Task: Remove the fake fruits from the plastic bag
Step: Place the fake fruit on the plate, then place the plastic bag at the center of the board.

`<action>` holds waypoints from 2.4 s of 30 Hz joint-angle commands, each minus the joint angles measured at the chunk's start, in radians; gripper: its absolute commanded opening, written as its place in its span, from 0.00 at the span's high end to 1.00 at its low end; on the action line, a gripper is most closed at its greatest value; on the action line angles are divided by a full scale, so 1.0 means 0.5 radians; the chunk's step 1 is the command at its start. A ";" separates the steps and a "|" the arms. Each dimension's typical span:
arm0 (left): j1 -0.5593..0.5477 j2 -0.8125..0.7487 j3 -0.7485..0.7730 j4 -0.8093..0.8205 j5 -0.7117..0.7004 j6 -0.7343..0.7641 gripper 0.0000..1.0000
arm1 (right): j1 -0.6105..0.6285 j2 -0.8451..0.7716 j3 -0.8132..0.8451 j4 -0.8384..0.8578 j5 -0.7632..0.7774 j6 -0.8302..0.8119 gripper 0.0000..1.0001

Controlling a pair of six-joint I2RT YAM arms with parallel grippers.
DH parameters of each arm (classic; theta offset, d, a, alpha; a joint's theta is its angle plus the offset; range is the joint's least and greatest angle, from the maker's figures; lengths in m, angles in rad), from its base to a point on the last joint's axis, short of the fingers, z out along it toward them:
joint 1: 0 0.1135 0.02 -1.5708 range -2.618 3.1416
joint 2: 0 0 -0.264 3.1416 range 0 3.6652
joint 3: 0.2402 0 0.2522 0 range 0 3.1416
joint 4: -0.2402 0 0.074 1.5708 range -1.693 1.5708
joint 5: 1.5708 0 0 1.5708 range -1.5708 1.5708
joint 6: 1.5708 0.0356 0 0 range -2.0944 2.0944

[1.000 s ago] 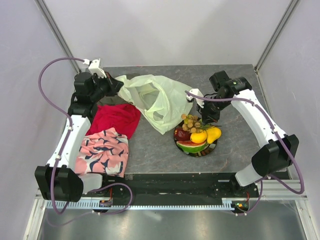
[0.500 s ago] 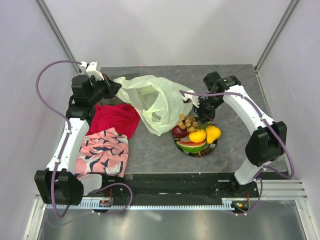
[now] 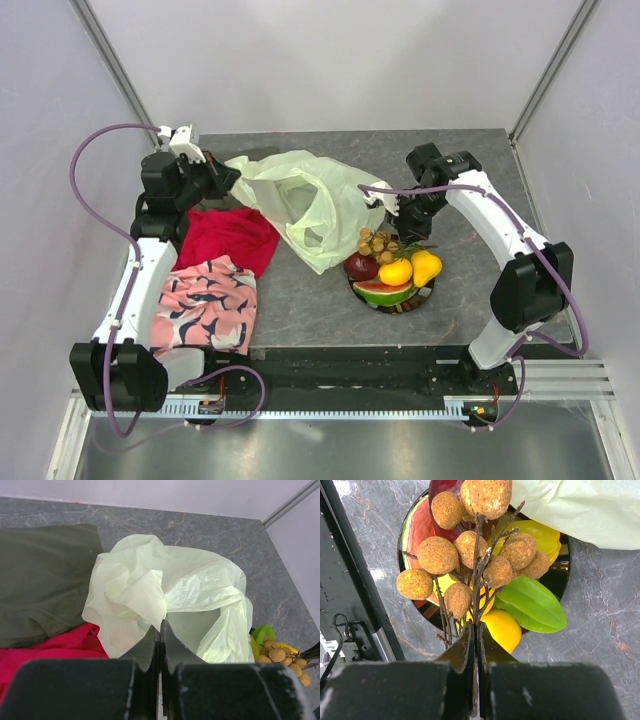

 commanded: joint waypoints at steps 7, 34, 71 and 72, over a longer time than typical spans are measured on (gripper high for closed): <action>0.006 0.024 0.027 0.076 0.086 -0.062 0.98 | -0.011 -0.051 0.200 -0.023 0.003 -0.073 1.00; 0.009 0.055 0.027 0.098 0.101 -0.071 0.98 | -0.008 -0.131 -0.131 0.188 0.135 -0.232 0.68; -0.392 1.196 1.732 0.313 0.239 0.036 0.98 | -0.014 -0.103 0.154 1.265 1.117 1.053 0.02; -0.438 1.209 1.757 0.316 0.242 0.054 0.98 | -0.014 -0.112 0.139 1.281 1.162 1.068 0.02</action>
